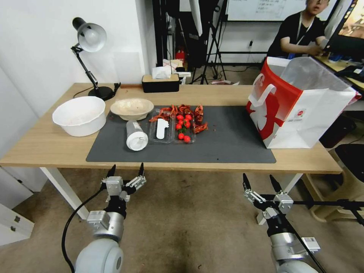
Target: Pick up the trash from the table and place it into the takeout bag.
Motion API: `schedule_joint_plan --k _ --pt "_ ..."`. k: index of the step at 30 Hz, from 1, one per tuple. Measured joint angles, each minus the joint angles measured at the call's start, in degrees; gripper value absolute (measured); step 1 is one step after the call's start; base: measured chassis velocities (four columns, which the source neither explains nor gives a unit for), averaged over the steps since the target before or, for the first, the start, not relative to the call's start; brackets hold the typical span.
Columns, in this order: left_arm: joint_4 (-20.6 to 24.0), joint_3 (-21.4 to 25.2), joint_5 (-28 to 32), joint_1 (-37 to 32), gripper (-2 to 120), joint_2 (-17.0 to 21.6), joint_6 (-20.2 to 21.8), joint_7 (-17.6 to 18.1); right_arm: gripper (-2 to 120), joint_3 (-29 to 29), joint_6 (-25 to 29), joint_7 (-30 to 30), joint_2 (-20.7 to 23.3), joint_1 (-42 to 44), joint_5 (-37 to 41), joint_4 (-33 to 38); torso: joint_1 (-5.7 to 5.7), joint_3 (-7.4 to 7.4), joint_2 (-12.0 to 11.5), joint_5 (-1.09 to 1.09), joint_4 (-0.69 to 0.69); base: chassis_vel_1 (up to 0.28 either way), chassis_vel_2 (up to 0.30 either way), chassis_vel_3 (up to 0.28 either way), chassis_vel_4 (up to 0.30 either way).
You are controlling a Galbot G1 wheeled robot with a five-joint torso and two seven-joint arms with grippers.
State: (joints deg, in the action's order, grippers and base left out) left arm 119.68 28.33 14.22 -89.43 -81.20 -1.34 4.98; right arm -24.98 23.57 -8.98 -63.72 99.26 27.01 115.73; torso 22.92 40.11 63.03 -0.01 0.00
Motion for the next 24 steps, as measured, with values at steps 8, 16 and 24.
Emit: schedule_joint_plan --k 8,16,24 --pt "-2.75 -1.16 6.15 9.14 100 4.47 0.44 4.58 100 -0.21 -0.95 -0.85 0.25 -0.20 -0.61 0.26 0.00 0.00 0.00 0.01 0.00 0.000 0.000 0.000 0.000" --pt "-5.33 -2.82 10.77 14.71 100 5.49 2.12 10.02 100 2.07 -3.44 -1.84 1.87 -3.08 -0.84 -1.08 0.00 0.00 0.00 0.02 0.01 0.000 0.000 0.000 0.000" --pt "-6.13 -4.55 13.84 17.64 100 5.01 5.21 12.01 100 2.69 -4.87 -2.52 2.11 -4.03 -1.48 -1.83 0.01 0.01 0.00 0.01 0.00 0.000 0.000 0.000 0.000"
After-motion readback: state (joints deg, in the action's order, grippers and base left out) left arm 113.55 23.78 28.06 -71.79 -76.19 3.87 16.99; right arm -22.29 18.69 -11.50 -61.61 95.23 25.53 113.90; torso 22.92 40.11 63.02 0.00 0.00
